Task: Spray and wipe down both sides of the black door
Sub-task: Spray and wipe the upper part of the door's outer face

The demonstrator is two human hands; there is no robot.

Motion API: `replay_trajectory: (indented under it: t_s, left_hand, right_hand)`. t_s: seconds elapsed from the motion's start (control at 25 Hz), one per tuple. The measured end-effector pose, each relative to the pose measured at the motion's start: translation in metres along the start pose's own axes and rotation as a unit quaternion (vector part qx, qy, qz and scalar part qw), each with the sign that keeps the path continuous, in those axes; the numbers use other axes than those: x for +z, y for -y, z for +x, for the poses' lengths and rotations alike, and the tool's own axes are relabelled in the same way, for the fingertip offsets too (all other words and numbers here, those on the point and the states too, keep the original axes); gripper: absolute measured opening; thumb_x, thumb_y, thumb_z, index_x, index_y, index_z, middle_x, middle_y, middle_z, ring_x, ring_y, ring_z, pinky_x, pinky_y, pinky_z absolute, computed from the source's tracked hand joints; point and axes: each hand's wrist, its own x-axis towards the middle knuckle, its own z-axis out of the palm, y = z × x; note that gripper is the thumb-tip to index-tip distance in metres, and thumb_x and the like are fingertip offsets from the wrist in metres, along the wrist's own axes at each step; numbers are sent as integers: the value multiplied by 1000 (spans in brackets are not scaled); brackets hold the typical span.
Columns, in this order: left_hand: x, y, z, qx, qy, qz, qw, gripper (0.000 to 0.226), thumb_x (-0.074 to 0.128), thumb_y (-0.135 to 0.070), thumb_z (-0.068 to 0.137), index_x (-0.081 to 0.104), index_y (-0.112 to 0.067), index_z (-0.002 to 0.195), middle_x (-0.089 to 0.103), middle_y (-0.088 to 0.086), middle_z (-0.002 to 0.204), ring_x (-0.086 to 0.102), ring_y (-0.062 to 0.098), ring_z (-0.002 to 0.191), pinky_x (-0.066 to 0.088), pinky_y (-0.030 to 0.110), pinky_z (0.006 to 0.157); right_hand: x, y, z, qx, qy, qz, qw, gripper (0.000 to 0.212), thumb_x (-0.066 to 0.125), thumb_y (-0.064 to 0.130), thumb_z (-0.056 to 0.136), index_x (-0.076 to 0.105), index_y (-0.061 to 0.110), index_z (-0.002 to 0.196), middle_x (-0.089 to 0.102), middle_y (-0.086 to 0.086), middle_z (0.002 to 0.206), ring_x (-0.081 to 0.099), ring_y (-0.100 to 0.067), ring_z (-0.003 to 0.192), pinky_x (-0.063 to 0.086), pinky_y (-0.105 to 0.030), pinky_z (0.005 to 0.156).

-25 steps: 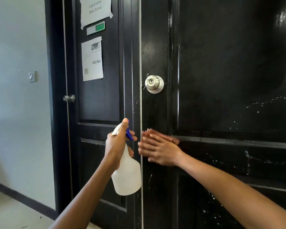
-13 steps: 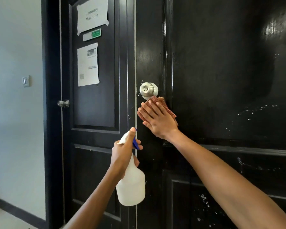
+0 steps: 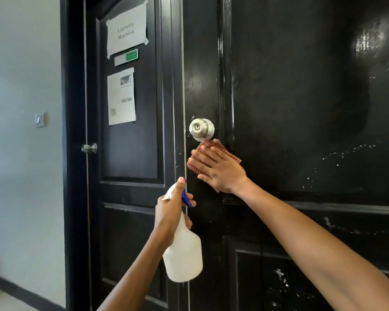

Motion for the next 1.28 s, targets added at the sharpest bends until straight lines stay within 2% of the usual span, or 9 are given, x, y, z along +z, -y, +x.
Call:
replay_trajectory:
  t_s: [0.2,0.44,0.56,0.68,0.76,0.92,1.04,1.12,1.28]
  left_hand:
    - [39,-7,-3,7,47,-7,999,54,49,-71,83,68,-22,94,74,9,92,66,28,65,55,31,52]
    - [81,-27,1,32,89,-10,995,62,49,-70,88,70,-12,95,75,8,88,62,22,51,52,29,49]
    - [101,-41,6,42,104,-6,994,63,49,-70,89,71,-11,94,75,9,87,63,24,55,53,30,49]
    - [118,-58,11,54,119,-18,991,60,49,-70,90,71,-14,93,76,8,86,60,26,52,53,31,49]
    - [128,-64,12,61,125,-23,990,62,48,-70,91,71,-12,94,76,8,87,59,24,48,53,31,49]
    - [138,-58,8,51,117,-31,991,63,49,-70,90,71,-12,95,76,9,86,58,23,46,53,31,48]
    - [142,-42,1,28,123,-32,991,63,49,-70,90,70,-12,97,75,14,88,58,22,49,53,29,49]
    - [145,-30,-3,16,126,-33,991,65,49,-70,88,71,-9,98,75,12,91,58,21,49,53,29,49]
    - [150,-15,-7,-3,128,-43,991,69,52,-71,84,71,-7,99,75,12,93,59,20,48,54,32,50]
  right_hand:
    - [-18,-57,-65,123,-50,-22,991,65,33,51,108,20,23,165,11,-3,173,5,-29,160,7,-53,129]
    - [-52,-144,-140,308,-62,-32,949,68,21,52,108,0,22,166,-7,-1,174,-7,-29,160,-1,-51,129]
    - [-71,-188,-167,454,-82,-24,887,66,14,51,109,0,19,166,-5,-5,174,-5,-31,159,-3,-51,129]
    - [-82,-190,-149,559,-114,21,821,69,17,48,110,11,6,164,7,-18,172,4,-40,158,10,-58,126]
    - [-79,-166,-124,527,-125,23,840,70,21,48,110,13,3,163,8,-21,170,4,-40,158,11,-58,126]
    - [-32,-80,-126,211,-25,-20,977,68,23,50,110,4,14,166,-6,-10,173,-7,-28,159,8,-50,129]
    - [-12,-57,-177,63,33,-53,996,68,24,51,111,-2,21,166,-9,-3,173,-8,-24,160,2,-45,130]
    - [-16,-77,-210,94,20,-58,994,65,26,50,111,2,25,166,-5,0,174,-3,-23,160,5,-44,130]
    - [-36,-154,-291,332,-34,-75,940,70,32,47,108,2,22,166,0,-4,174,1,-27,160,8,-48,129]
